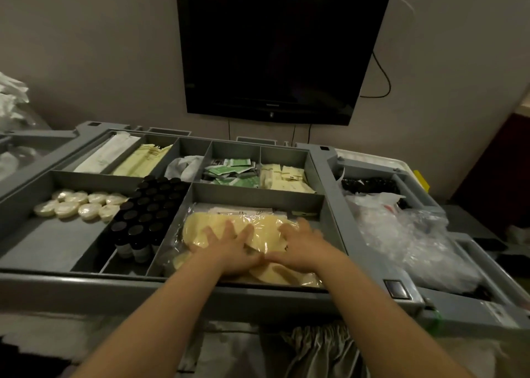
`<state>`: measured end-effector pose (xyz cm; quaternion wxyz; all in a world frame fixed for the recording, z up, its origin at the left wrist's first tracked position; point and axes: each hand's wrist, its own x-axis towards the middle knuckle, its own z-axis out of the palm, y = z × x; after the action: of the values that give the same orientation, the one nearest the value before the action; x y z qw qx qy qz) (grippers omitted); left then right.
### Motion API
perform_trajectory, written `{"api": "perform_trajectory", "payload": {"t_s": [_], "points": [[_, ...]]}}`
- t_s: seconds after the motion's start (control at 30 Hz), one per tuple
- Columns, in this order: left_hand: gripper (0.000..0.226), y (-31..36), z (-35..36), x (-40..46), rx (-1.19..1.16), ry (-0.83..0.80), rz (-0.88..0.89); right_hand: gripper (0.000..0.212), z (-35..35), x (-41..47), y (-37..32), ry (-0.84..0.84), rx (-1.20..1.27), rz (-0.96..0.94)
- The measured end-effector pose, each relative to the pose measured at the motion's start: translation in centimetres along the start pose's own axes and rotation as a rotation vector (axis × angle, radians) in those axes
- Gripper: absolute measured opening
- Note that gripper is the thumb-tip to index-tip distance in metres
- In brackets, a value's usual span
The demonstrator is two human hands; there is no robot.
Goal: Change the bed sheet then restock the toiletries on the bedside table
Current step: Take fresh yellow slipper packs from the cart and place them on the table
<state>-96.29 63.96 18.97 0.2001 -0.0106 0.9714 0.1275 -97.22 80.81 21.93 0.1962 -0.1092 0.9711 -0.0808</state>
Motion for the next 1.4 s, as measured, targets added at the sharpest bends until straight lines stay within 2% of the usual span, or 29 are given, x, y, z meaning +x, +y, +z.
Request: {"api": "perform_trajectory", "payload": {"t_s": [0.07, 0.2, 0.37, 0.47, 0.53, 0.7, 0.8, 0.87, 1.0, 1.1, 1.2, 1.27, 1.4], "points": [[0.085, -0.3, 0.0, -0.1, 0.009, -0.014, 0.013, 0.088, 1.0, 0.7, -0.1, -0.043, 0.124, 0.021], [0.087, -1.3, -0.3, -0.7, 0.1, 0.126, -0.071, 0.085, 3.2, 1.6, 1.3, -0.104, 0.143, 0.023], [0.086, -2.1, -0.4, -0.6, -0.032, -0.045, -0.076, 0.081, 3.0, 0.9, 1.4, -0.109, 0.129, 0.039], [0.082, -2.6, -0.6, -0.6, -0.042, -0.046, -0.045, 0.08, 2.6, 0.3, 1.2, -0.118, 0.12, 0.026], [0.071, -2.6, -0.7, -0.8, -0.053, 0.042, -0.03, 0.077, 1.7, -0.2, 0.6, -0.072, 0.153, 0.01], [0.045, -3.6, -3.4, -3.9, -0.158, 0.505, 0.082, 0.058, -1.3, -0.3, -5.6, 0.336, 0.098, -0.151], [0.042, -8.5, -5.5, -7.6, -0.211, 0.777, -0.096, 0.053, -1.9, 0.5, -12.4, 0.413, 0.08, -0.366], [0.049, -13.5, -5.9, -11.1, -0.212, 0.843, -0.305, 0.042, -1.3, 0.6, -18.1, 0.406, 0.091, -0.528], [0.069, -24.3, -2.1, -20.6, -0.216, 0.727, -0.724, 0.042, 3.1, -1.4, -31.4, 0.295, 0.084, -0.858], [0.054, -31.1, 2.3, -28.4, -0.213, 0.591, -0.961, 0.049, 7.3, -4.9, -42.1, 0.169, 0.013, -1.091], [0.043, -36.7, 5.8, -35.2, -0.278, 0.406, -1.099, 0.054, 10.9, -9.3, -51.7, 0.094, -0.024, -1.293], [0.041, -40.5, 6.8, -39.0, -0.293, 0.337, -1.154, 0.054, 13.1, -11.5, -56.8, 0.067, -0.043, -1.382], [0.043, -47.7, 5.7, -44.8, -0.306, 0.417, -1.238, 0.055, 19.0, -12.9, -63.6, -0.053, -0.12, -1.407]]}}
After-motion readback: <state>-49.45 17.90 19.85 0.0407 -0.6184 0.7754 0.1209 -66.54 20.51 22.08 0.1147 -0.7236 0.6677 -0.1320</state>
